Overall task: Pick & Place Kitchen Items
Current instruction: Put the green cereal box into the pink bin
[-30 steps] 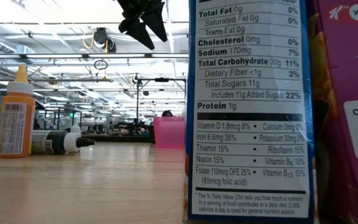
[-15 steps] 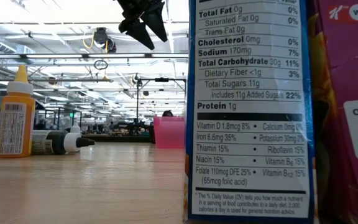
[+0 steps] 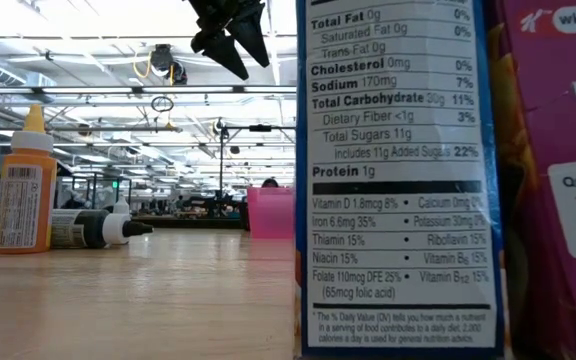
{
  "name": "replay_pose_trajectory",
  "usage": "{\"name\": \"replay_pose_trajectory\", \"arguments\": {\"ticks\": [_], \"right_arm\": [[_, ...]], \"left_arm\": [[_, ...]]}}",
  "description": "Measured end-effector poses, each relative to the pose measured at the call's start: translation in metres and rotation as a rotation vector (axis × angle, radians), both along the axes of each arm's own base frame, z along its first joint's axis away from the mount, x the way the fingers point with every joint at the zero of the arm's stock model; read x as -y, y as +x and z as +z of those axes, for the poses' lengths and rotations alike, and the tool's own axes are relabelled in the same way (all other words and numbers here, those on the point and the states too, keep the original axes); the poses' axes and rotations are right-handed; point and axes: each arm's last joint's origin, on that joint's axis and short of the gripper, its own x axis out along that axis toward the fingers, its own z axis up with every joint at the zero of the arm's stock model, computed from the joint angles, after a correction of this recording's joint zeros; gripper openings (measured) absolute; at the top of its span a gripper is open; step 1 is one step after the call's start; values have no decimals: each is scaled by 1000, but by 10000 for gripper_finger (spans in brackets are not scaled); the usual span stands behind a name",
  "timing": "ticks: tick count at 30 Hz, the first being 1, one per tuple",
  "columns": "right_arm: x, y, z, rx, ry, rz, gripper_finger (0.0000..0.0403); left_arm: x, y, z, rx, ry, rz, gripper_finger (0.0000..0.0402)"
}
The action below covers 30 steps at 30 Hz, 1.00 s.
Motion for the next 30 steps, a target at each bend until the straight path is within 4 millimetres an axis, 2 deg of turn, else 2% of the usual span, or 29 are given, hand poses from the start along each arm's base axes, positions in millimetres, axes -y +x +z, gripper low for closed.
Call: {"name": "replay_pose_trajectory", "arguments": {"ticks": [5, 12, 13, 26, 30], "right_arm": [[-1, 1, -2, -5, -1, -1, 154], [-1, 1, -3, -8, -2, -1, 21], [-1, 1, -3, -9, -4, 0, 11], [5, -4, -6, -110, -9, -19, 1], [7, -8, 3, -122, 41, -23, 4]], "left_arm": [[0, 0, 0, -2, 4, -4, 335], [0, 0, 0, -2, 4, -4, 335], [0, 0, 0, -2, 5, -5, 335], [0, 0, 0, -3, 6, -5, 335], [0, 0, 0, -3, 6, -5, 335]]}}
